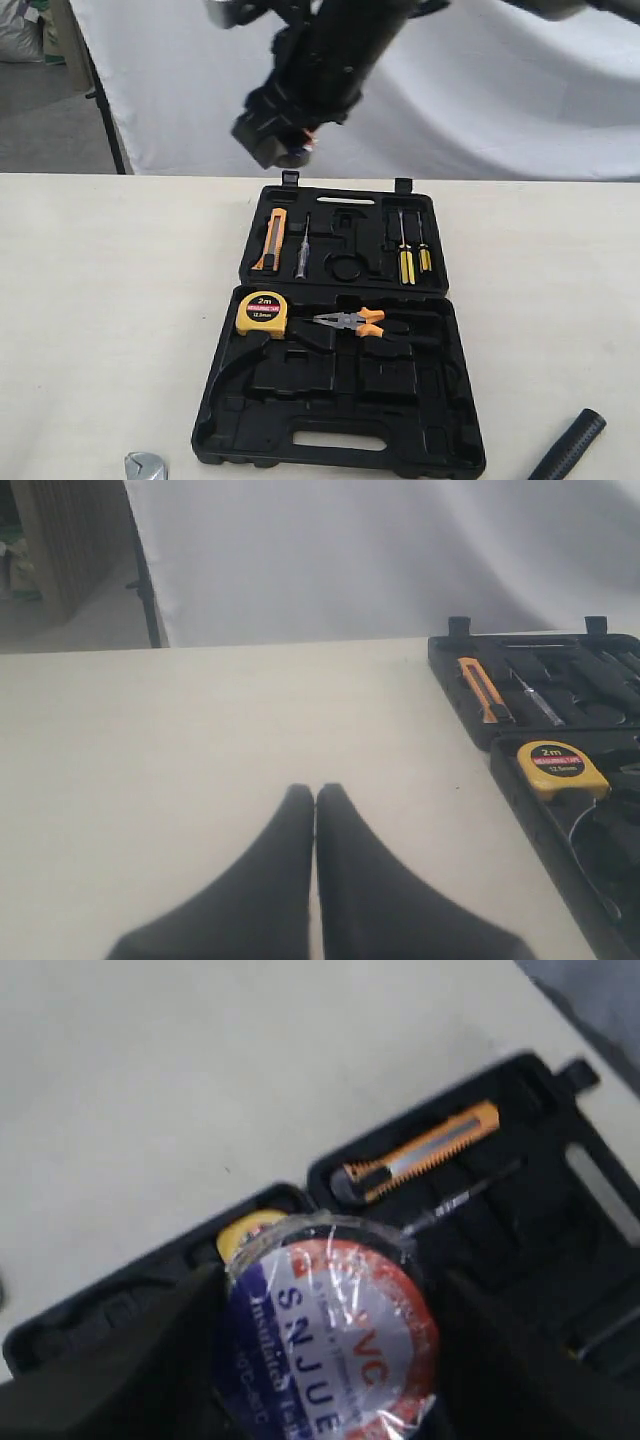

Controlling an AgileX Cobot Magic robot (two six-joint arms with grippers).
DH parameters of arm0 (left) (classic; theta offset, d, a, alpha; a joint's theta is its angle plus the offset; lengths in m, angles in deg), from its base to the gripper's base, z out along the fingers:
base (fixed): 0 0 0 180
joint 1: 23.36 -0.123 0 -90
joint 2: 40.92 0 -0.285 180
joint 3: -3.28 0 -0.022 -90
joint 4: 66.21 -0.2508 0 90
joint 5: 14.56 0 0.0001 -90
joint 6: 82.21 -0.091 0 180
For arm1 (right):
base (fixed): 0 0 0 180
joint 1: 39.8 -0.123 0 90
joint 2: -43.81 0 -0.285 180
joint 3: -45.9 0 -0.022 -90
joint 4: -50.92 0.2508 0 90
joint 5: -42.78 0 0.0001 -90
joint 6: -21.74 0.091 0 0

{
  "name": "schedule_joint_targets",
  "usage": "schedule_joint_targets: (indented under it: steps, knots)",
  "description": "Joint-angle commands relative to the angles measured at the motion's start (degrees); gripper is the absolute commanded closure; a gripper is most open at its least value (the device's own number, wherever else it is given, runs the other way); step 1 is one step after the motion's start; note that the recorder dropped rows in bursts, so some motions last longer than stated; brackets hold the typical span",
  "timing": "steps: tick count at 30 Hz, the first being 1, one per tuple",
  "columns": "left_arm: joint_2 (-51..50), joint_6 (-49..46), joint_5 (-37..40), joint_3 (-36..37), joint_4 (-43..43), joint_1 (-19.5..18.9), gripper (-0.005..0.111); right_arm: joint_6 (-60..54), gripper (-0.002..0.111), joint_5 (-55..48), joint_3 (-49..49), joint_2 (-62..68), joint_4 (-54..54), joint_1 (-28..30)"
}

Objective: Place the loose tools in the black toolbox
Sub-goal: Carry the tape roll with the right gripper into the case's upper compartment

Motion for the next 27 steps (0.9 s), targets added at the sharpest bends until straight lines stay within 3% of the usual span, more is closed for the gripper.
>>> schedule_joint_targets:
  steps: [1, 4, 9, 19, 27]
  knots:
    - [0.2, 0.4, 0.1, 0.2, 0.2, 0.3, 0.106, 0.3, 0.109, 5.3, -13.6, -0.7, 2.2, 6.9]
    - [0.2, 0.4, 0.1, 0.2, 0.2, 0.3, 0.106, 0.3, 0.109, 14.7, -23.6, -0.4, 2.8, 9.9]
    - [0.2, 0.4, 0.1, 0.2, 0.2, 0.3, 0.106, -0.4, 0.109, 29.0, -31.9, 0.2, 3.7, 11.0]
    - [0.2, 0.4, 0.1, 0.2, 0.2, 0.3, 0.106, -0.5, 0.109, 42.1, -32.0, 7.9, 3.7, 11.0]
    - [0.2, 0.4, 0.1, 0.2, 0.2, 0.3, 0.106, 0.1, 0.109, 41.6, -25.8, 13.7, 6.3, 10.7]
